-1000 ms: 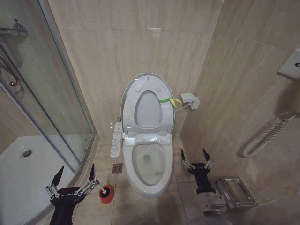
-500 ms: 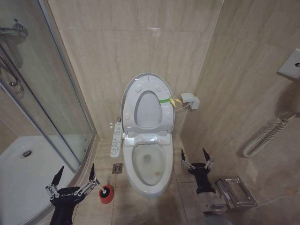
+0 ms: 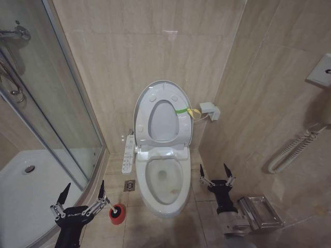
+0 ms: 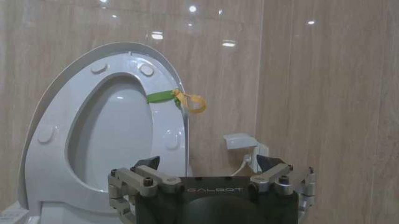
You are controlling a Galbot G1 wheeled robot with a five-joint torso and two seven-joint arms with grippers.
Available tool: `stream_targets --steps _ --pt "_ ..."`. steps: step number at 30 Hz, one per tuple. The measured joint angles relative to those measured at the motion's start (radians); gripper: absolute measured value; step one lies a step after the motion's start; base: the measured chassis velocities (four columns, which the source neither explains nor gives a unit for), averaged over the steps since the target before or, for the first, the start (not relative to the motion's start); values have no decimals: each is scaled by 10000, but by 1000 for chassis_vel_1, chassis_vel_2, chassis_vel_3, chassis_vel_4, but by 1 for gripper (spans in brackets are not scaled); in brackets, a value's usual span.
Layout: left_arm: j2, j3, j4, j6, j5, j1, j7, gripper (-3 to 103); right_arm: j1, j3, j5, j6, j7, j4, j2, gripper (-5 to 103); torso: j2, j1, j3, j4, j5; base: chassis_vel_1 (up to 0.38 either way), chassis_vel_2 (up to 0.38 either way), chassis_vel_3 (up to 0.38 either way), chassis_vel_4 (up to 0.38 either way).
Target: Open the toilet lid, clean the toilet bowl with a toilet brush, close the toilet lid, and flush.
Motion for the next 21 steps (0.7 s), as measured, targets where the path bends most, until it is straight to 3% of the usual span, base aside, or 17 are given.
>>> stream_targets --steps 21 --pt "0 0 -1 0 0 0 0 100 0 0 -1 1 0 0 0 100 0 0 0 0 0 0 0 0 0"
